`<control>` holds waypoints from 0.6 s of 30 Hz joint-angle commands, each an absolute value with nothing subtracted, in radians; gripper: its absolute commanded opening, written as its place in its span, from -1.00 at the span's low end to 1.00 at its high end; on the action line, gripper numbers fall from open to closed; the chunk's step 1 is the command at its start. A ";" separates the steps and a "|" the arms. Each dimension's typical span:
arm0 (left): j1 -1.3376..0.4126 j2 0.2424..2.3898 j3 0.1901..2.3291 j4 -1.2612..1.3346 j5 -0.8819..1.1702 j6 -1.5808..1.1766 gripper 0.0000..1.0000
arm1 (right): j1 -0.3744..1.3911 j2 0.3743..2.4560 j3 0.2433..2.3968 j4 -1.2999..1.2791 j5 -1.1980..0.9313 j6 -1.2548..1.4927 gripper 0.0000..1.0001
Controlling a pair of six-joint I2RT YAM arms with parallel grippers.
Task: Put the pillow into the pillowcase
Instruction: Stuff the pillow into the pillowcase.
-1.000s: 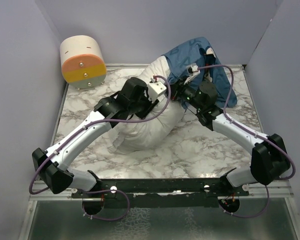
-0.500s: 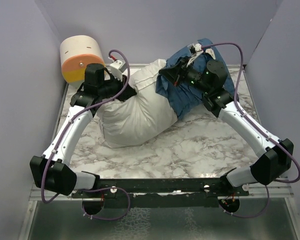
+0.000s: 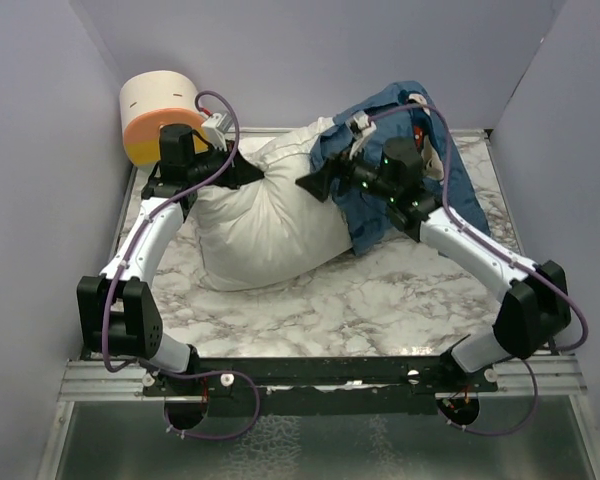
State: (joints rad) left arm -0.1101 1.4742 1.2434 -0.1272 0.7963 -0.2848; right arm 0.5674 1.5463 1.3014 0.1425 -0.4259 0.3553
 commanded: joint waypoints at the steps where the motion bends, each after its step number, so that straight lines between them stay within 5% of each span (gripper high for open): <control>1: -0.117 1.519 1.231 -0.129 0.683 -0.241 -1.00 | 0.569 1.249 1.115 0.240 -0.499 0.275 0.77; 7: -0.117 1.548 1.202 -0.090 0.651 -0.249 -1.00 | 0.569 1.001 0.906 0.134 -0.317 0.227 0.98; 18: -0.117 1.530 1.113 -0.025 0.633 -0.238 -1.00 | 0.571 1.066 0.649 0.022 0.047 0.368 0.98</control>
State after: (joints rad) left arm -0.1066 1.5127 1.1694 0.0315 0.6865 -0.2596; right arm 0.5694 1.0275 0.6987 0.1009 -0.1425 0.3016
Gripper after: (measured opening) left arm 0.058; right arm 0.990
